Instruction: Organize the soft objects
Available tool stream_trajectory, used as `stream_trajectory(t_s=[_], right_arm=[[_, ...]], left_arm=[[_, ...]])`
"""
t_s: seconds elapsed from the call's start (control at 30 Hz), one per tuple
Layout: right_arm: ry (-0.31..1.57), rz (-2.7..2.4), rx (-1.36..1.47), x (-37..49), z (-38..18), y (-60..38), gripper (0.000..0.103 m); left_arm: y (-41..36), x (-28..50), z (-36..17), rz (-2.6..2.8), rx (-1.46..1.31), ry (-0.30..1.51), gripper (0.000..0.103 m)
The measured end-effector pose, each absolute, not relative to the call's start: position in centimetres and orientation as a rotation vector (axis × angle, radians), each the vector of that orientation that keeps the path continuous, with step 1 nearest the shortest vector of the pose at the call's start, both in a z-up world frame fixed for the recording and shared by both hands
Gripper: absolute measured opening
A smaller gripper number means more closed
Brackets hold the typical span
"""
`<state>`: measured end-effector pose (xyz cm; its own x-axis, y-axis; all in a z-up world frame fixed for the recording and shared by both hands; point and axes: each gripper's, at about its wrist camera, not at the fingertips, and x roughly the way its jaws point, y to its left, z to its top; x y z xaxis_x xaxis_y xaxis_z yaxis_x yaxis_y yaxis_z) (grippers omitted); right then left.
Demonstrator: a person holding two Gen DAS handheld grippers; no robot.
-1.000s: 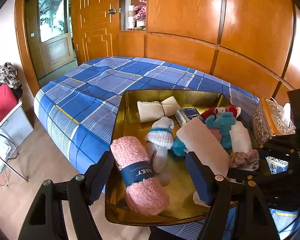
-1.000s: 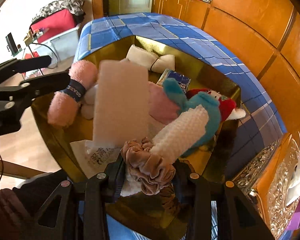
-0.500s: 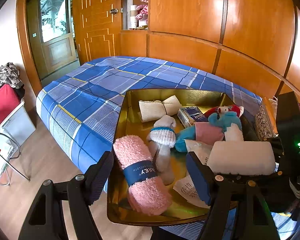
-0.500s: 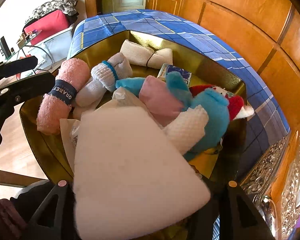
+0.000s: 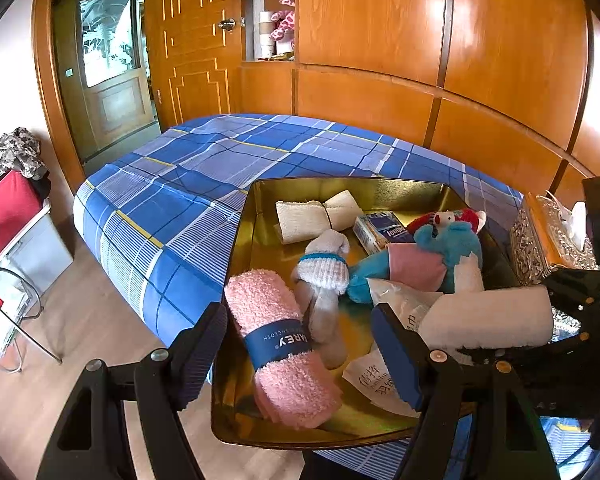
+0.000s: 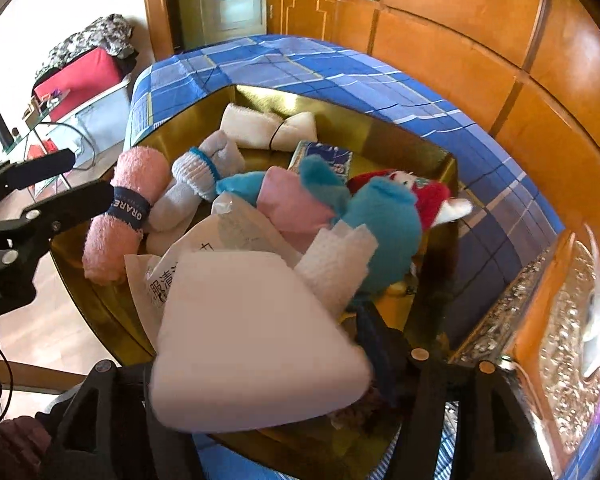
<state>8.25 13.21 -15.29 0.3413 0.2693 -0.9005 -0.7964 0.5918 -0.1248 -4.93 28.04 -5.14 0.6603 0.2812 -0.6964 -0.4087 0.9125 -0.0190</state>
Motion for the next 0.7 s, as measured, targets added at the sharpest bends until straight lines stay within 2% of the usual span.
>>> stream_trajectory(t_s=[0.3,0.7], right_arm=[[0.900,0.710,-0.553,8.8,-12.8,13.3,0.065],[0.921,0.622,-0.521,10.8,-13.9,14.1,0.065]], left_arm=[[28.0,-5.0,-5.2,0.398,-0.177,0.753,0.076],[27.6,-5.0,-5.1,0.396,-0.181,0.748,0.078]])
